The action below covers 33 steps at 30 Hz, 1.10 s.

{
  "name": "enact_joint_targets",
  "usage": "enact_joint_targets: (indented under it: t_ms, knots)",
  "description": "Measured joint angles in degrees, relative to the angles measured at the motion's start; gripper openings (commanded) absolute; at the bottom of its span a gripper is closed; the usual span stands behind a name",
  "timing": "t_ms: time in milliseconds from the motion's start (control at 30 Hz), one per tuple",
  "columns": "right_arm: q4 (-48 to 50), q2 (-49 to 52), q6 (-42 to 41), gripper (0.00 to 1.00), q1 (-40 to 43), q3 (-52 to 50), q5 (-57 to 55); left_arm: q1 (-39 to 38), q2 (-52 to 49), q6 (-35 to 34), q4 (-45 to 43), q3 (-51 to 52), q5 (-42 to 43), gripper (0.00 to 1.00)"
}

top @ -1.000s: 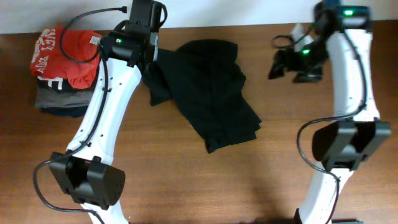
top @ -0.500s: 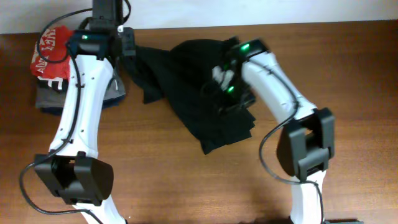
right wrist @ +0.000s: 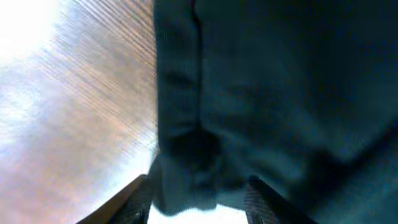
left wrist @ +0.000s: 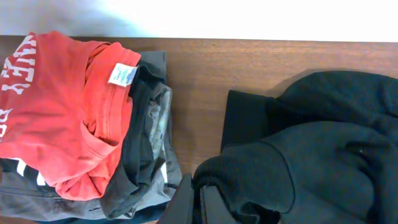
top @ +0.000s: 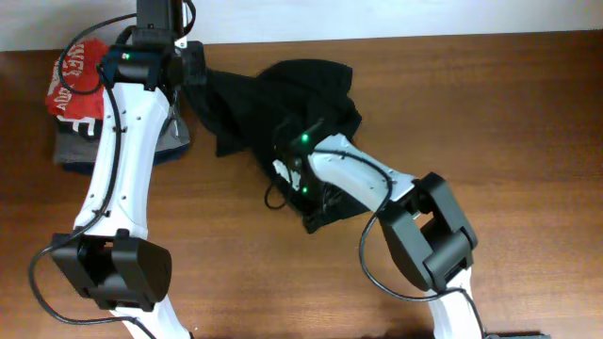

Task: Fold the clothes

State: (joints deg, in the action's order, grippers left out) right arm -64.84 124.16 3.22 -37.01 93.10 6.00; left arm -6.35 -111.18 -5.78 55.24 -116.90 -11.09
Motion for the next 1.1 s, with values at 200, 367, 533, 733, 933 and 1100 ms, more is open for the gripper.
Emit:
enact_joint_targets:
  t_ms: [200, 367, 533, 733, 933, 1100]
  knots:
    - [4.0, -0.5, -1.2, 0.48, -0.5, -3.8, -2.6, 0.0, 0.0, 0.0, 0.0, 0.0, 0.1, 0.01]
    - [4.1, -0.6, -1.5, 0.04, -0.5, -4.1, -4.5, 0.0, 0.0, 0.0, 0.0, 0.0, 0.2, 0.01]
    - [1.9, -0.7, -3.5, 0.04, 0.1, -3.8, -4.5, 0.0, 0.0, 0.0, 0.0, 0.0, -1.1, 0.01]
    - [-4.0, -5.5, -5.3, 0.04, 6.6, 3.1, -4.5, 0.0, 0.9, 0.2, 0.0, 0.0, -4.0, 0.01]
    - [-7.9, -17.8, -6.0, 0.04, 20.9, 18.2, -4.5, 0.0, 7.1, 0.4, -0.2, 0.0, -4.8, 0.01]
    - [-13.4, -25.8, -4.7, 0.04, 31.0, 30.1, -4.4, 0.0, 14.5, 0.5, -0.2, 0.0, -5.0, 0.01]
